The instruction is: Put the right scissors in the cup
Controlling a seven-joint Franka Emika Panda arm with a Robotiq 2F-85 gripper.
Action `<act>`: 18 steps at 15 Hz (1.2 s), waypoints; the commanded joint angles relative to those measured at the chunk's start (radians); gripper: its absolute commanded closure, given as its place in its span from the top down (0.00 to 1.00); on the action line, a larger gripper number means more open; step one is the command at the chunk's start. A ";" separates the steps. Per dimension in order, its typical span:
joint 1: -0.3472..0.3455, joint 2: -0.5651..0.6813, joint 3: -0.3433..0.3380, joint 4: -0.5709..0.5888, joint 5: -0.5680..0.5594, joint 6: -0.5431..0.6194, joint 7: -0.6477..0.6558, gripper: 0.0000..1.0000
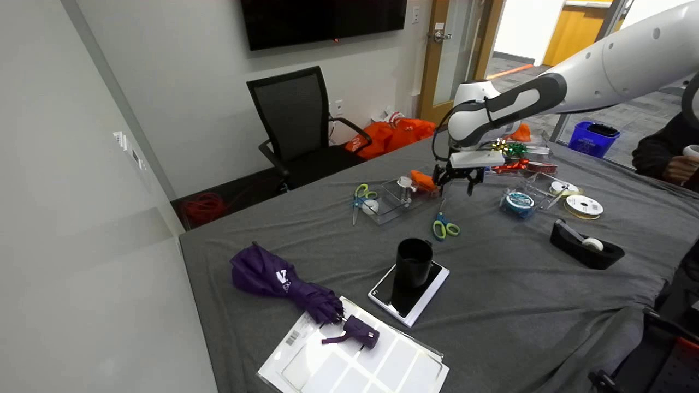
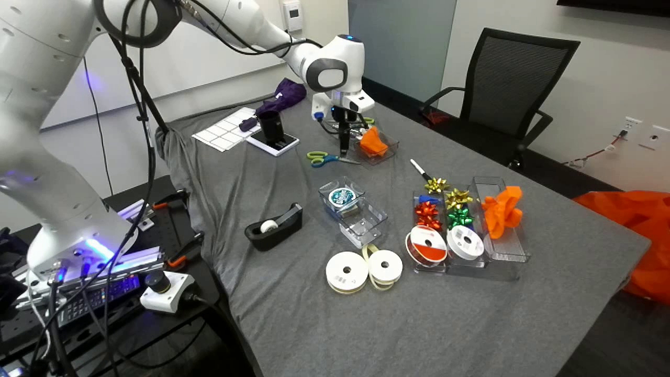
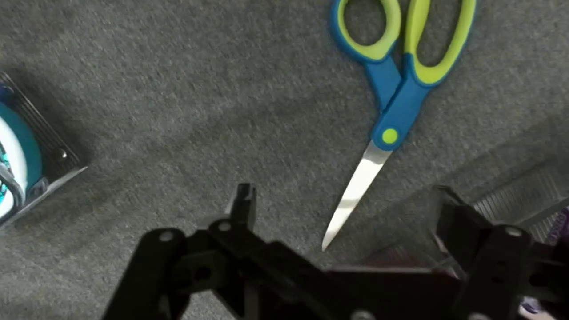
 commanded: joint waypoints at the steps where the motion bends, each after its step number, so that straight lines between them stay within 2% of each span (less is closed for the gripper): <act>1: -0.035 0.050 0.030 0.051 0.028 -0.014 -0.062 1.00; 9: -0.042 0.102 0.086 0.091 0.154 -0.030 -0.022 1.00; 11: -0.026 0.084 0.068 0.058 0.138 -0.004 -0.019 1.00; 18: -0.026 0.100 0.065 0.086 0.142 -0.014 0.002 1.00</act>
